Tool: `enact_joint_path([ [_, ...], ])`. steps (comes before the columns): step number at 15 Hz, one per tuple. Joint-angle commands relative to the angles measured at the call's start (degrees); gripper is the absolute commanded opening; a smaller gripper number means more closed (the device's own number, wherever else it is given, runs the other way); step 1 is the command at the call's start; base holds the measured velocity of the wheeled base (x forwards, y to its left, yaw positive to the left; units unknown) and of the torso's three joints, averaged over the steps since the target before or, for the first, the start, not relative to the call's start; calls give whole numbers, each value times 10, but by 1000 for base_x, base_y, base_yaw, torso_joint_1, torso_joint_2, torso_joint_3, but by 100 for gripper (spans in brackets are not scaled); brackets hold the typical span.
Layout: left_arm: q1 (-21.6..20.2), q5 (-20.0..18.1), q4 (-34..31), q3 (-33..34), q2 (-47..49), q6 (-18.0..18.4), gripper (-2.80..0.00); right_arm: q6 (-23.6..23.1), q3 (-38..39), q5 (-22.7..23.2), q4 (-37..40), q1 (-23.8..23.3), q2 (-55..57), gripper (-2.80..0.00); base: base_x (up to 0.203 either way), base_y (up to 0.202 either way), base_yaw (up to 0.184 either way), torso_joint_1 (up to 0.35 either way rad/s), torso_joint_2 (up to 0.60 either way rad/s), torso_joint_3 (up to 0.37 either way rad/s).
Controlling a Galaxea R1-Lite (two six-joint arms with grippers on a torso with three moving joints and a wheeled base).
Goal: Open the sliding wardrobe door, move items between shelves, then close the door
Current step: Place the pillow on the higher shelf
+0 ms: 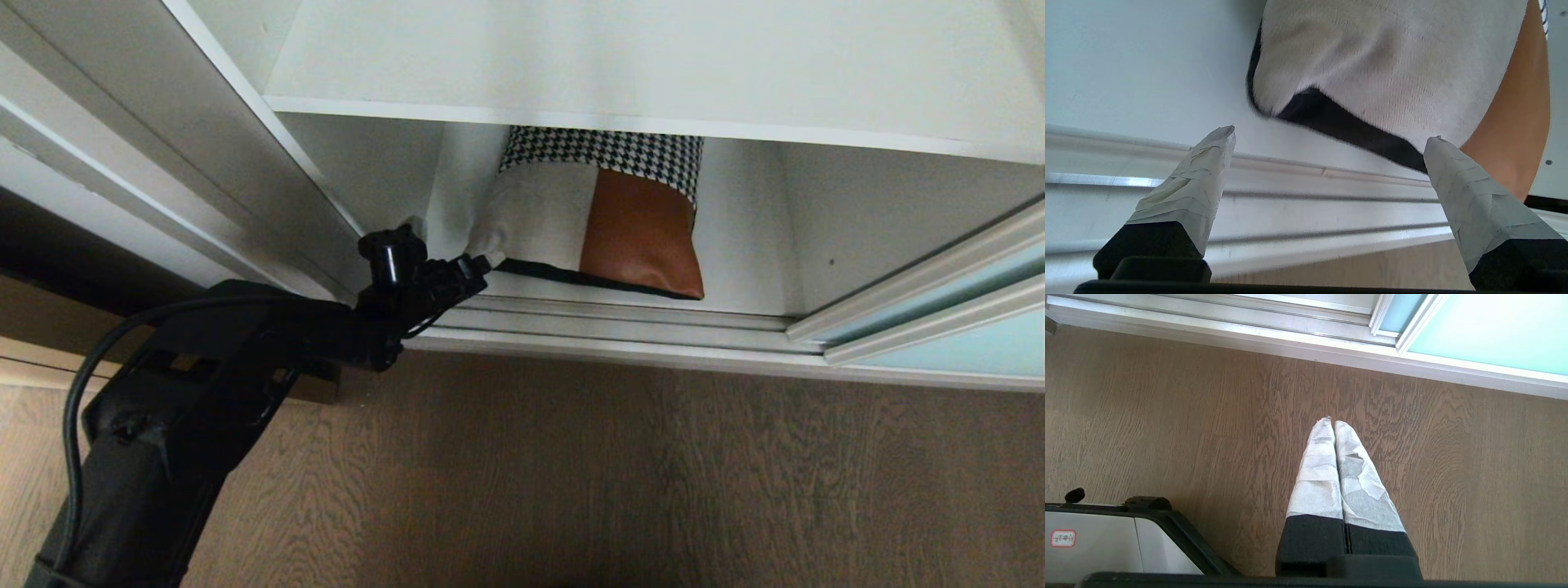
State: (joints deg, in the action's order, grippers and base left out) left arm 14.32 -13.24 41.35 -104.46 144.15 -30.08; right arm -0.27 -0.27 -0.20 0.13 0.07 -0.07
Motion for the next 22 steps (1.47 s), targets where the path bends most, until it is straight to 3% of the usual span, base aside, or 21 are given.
enact_joint_path([
  [1, 0, -3, -4, -48, 39, 6, 0, 0, 0, 0, 0, 0, 0, -280, 0, 0, 0, 0, 0, 0],
  [3, 0, -8, -4, -61, 57, 31, 0, -1, 0, 0, 0, 0, 0, -280, 0, 0, 0, 0, 0, 0],
  [6, -2, -47, 4, -64, 73, 78, 0, 0, 0, 0, 0, 0, 0, -280, 0, 0, 0, 0, 0, 0],
  [10, -5, -32, 66, -63, 70, 84, 0, 0, 0, 0, 0, 0, 0, -280, 0, 0, 0, 0, 0, 0],
  [19, -10, -21, 104, -64, 68, 91, 0, 0, 0, 0, 0, 0, 0, -280, 0, 0, 0, 0, 0, 0],
  [20, -10, -22, 101, -64, 70, 88, -280, 0, 0, 0, 0, 0, 0, -280, 0, 0, 0, 0, 0, 0],
  [22, -11, -26, 94, -64, 75, 86, -280, 0, 0, 0, 0, 0, 0, -280, 0, 0, 0, 0, 0, 0],
])
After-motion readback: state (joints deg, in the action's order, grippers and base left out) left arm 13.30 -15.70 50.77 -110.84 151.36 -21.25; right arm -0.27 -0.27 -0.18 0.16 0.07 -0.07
